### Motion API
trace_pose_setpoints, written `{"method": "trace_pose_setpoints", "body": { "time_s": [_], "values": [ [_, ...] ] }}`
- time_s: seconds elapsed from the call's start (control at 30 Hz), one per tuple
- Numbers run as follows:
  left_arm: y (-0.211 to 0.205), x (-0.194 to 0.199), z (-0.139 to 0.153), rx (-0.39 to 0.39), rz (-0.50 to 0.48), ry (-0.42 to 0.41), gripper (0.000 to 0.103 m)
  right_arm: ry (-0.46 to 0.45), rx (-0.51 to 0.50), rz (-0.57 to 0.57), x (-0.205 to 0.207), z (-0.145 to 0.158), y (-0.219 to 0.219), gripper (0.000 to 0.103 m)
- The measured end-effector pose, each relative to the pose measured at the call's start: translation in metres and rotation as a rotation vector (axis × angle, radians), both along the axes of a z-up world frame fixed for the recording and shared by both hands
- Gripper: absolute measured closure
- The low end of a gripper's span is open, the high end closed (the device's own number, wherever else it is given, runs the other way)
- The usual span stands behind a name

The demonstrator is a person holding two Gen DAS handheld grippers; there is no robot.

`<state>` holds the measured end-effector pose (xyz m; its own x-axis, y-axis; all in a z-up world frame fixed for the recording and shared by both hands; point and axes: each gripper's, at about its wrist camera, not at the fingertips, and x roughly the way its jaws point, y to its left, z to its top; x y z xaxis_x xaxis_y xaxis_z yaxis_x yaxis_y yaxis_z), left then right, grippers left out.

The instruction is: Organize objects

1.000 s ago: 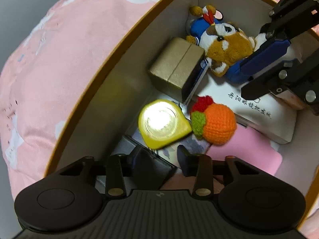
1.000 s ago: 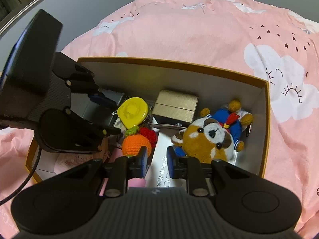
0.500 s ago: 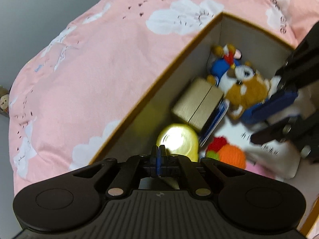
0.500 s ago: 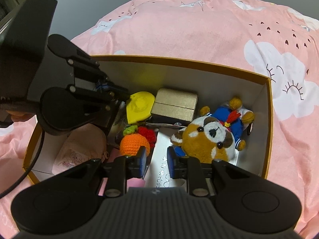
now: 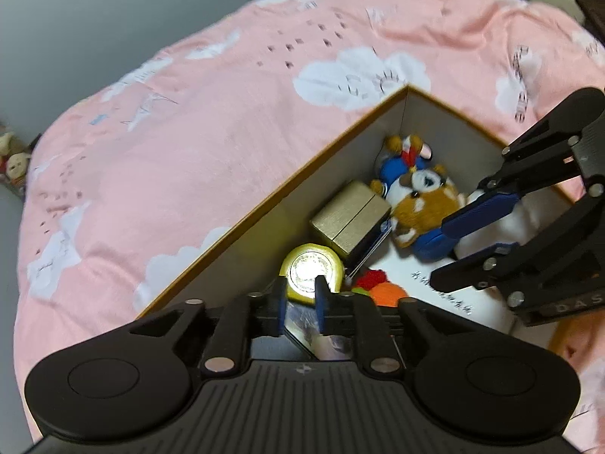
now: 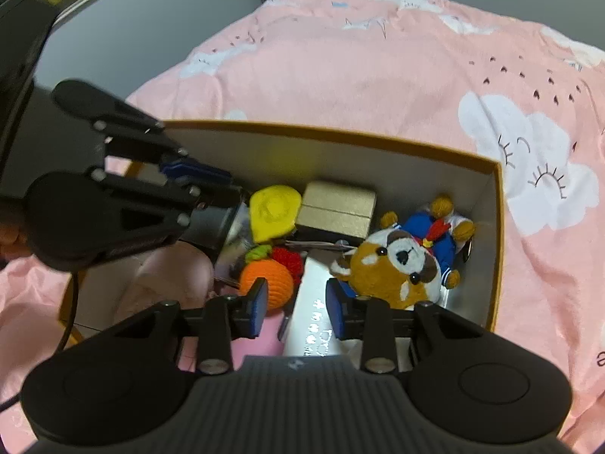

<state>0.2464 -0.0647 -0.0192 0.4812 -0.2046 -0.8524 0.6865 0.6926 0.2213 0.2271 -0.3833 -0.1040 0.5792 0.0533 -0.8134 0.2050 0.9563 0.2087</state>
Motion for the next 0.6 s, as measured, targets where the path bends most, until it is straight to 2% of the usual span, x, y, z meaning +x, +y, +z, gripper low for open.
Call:
{"method": "trace_pose_setpoints", "body": {
  "time_s": [0.13, 0.3, 0.4, 0.6],
  "values": [
    [0.006, -0.024, 0.023, -0.038, 0.060, -0.045, 0.068, -0.035, -0.028, -0.009, -0.009, 0.018, 0.010, 0.057],
    [0.013, -0.050, 0.044, -0.109, 0.142, -0.096, 0.055, -0.101, -0.093, -0.021, -0.029, 0.043, 0.030, 0.052],
    [0.018, -0.070, 0.058, -0.133, 0.182, -0.142, 0.050, -0.149, -0.119, -0.045, -0.045, 0.057, 0.041, 0.051],
    [0.024, -0.113, 0.078, -0.172, 0.275, -0.253, 0.034, -0.235, -0.186, -0.091, -0.084, 0.077, 0.064, 0.048]
  ]
}}
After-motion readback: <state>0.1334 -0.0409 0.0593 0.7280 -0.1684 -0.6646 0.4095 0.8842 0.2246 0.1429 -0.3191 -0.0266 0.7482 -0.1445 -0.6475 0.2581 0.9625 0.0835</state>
